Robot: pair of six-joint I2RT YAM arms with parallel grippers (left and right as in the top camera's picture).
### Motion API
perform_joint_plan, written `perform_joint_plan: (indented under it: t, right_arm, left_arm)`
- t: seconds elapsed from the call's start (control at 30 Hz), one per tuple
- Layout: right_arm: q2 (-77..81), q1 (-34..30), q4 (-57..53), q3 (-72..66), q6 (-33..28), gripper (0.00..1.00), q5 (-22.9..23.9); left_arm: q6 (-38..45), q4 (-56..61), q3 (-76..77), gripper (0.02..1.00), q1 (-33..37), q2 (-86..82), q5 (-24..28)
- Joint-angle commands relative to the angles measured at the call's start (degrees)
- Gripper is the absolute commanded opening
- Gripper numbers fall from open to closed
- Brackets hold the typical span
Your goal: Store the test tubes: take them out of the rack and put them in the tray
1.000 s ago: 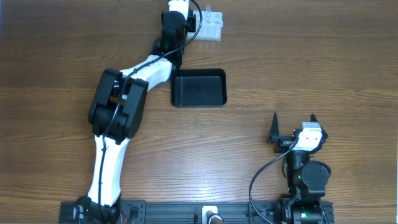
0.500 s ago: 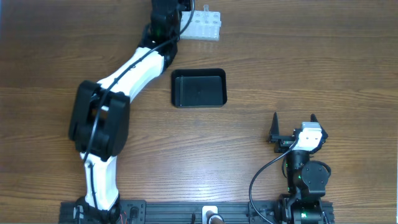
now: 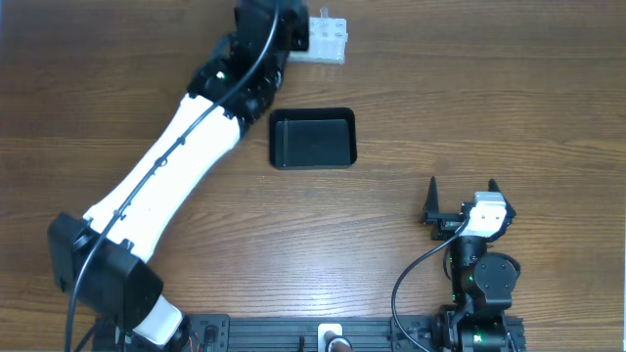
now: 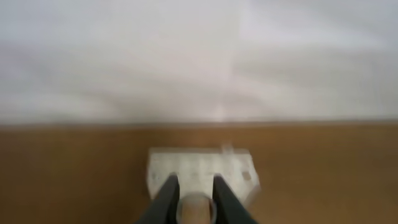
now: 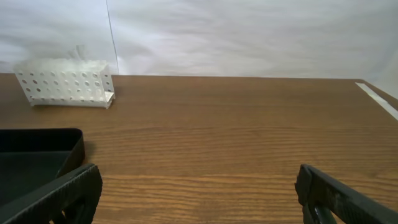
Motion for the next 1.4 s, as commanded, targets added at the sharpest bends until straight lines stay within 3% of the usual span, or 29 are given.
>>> perform_joint_plan:
  t: [0.03, 0.27, 0.87, 1.4]
  right_arm:
    - [-0.48, 0.35, -0.22, -0.33, -0.04, 0.991, -0.26]
    - [-0.48, 0.35, -0.22, -0.33, -0.04, 0.993, -0.26]
    - [-0.48, 0.35, -0.22, -0.33, -0.04, 0.993, -0.26]
    - [-0.48, 0.35, -0.22, -0.33, -0.04, 0.991, -0.26]
  left_arm:
    - [-13.51, -9.09, 0.09, 0.097, -3.28, -0.22, -2.51]
    - [-17.68, -20.83, 0.09, 0.097, -4.63, 3.26, -3.61]
    - [-17.86, -21.86, 0.07, 0.095, -4.57, 15.91, -1.62]
    - [-17.86, -23.54, 0.02, 0.102, -4.63, 21.31, 4.0]
